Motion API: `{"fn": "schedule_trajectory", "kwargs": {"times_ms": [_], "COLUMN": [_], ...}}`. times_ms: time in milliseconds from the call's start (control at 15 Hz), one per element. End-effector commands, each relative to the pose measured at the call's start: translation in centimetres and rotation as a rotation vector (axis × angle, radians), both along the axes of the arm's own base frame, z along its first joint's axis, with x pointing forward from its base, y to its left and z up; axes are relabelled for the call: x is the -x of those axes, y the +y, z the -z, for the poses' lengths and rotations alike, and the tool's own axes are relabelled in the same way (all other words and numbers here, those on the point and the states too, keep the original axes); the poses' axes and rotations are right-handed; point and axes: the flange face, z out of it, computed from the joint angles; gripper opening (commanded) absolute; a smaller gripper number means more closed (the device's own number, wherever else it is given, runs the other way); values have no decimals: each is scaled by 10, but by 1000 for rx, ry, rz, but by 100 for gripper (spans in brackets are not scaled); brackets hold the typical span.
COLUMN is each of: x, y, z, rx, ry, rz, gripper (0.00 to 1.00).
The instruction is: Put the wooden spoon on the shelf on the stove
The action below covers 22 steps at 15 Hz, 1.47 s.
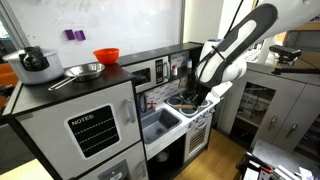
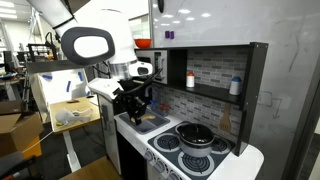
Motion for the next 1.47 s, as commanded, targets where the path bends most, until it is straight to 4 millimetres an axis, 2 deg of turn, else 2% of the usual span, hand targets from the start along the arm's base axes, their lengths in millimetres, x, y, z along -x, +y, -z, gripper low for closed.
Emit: {"fn": "schedule_trajectory", "kwargs": {"times_ms": [0,600,1400], "x": [-3,8,-10], "y": [1,-17,-30], "z": [12,51,54], "rx": [25,56,63], "ry": [-49,-76,-122], "rz": [10,66,128], "gripper": [8,8,8]}}
